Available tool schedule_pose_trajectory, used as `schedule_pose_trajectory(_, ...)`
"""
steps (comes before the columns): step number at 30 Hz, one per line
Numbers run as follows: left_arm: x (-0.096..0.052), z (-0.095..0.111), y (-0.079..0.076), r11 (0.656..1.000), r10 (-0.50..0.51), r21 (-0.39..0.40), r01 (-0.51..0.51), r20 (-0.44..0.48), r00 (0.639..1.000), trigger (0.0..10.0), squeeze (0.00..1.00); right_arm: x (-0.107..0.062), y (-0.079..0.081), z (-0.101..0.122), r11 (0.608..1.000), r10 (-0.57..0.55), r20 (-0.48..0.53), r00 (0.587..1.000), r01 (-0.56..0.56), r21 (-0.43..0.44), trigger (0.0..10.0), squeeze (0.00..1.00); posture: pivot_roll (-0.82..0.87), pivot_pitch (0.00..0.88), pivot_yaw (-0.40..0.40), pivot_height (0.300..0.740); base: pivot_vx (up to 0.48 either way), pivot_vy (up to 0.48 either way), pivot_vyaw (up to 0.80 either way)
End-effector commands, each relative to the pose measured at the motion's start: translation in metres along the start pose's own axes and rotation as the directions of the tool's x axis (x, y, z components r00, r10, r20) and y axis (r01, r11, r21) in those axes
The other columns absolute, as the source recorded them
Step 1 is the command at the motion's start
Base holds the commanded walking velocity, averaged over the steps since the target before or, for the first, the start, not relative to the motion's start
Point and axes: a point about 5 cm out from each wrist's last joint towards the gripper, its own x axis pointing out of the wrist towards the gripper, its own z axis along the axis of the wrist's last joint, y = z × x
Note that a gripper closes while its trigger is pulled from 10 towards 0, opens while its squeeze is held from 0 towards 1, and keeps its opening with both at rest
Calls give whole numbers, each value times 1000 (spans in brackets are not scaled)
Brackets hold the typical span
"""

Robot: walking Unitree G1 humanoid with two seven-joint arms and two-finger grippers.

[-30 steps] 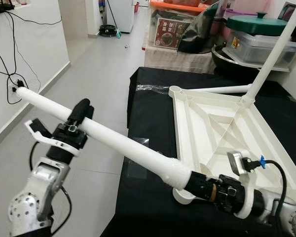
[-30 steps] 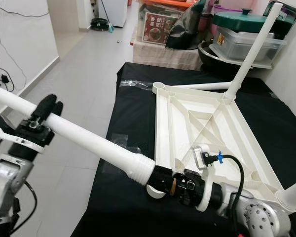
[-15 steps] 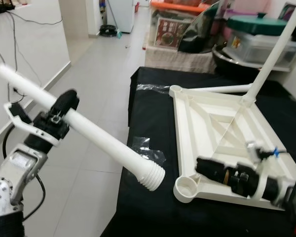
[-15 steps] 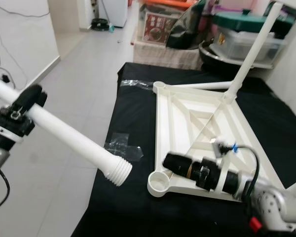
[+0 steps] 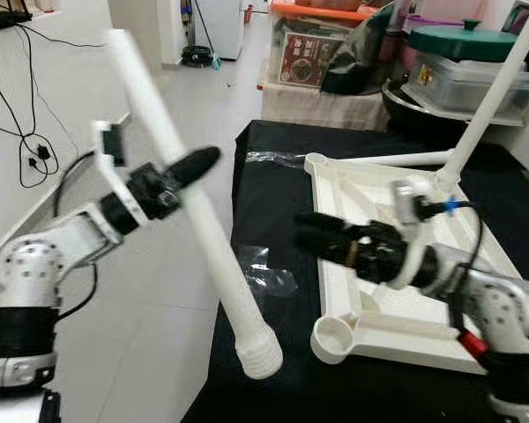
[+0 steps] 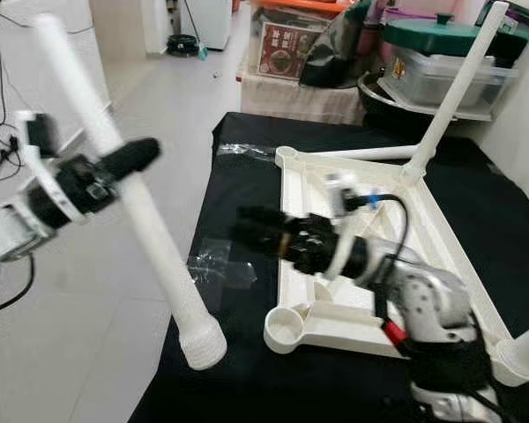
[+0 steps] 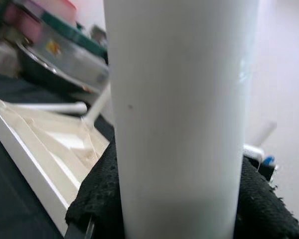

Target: Building children table

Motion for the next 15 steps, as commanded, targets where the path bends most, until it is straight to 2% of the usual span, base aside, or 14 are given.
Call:
schedule_pose_trajectory(1,8,-4,-3,999,-33,14,34,-41,999,10000,0,9,-1,-1,1000,9,-31,999,-9,-25,10000,0,64,0,-65,740,0,0,0)
schedule_pose_trajectory(2,13,-7,-4,999,-48,22,49,-59,997,10000,0,17,-1,-2,999,13,-47,999,-15,-33,10000,0,65,0,-66,740,0,0,0)
schedule_pose_trajectory(7,24,-10,-8,994,-95,51,100,-90,991,10000,0,30,0,-4,997,43,-84,996,-48,-54,10000,0,64,0,-63,740,0,0,0)
schedule_pose_trajectory(10,28,-9,-9,992,-109,61,115,-96,989,10000,0,34,0,-4,997,50,-101,994,-56,-56,10000,0,66,0,-65,740,0,0,0)
schedule_pose_trajectory(12,34,-7,-10,987,-129,84,138,-102,986,10000,0,40,-3,-11,997,35,-165,986,-44,-56,10000,0,64,2,-63,740,0,0,0)
schedule_pose_trajectory(15,41,-3,-10,981,-142,119,156,-112,983,10000,0,45,-6,-18,998,15,-204,979,-26,-51,10000,0,65,5,-63,740,0,0,0)
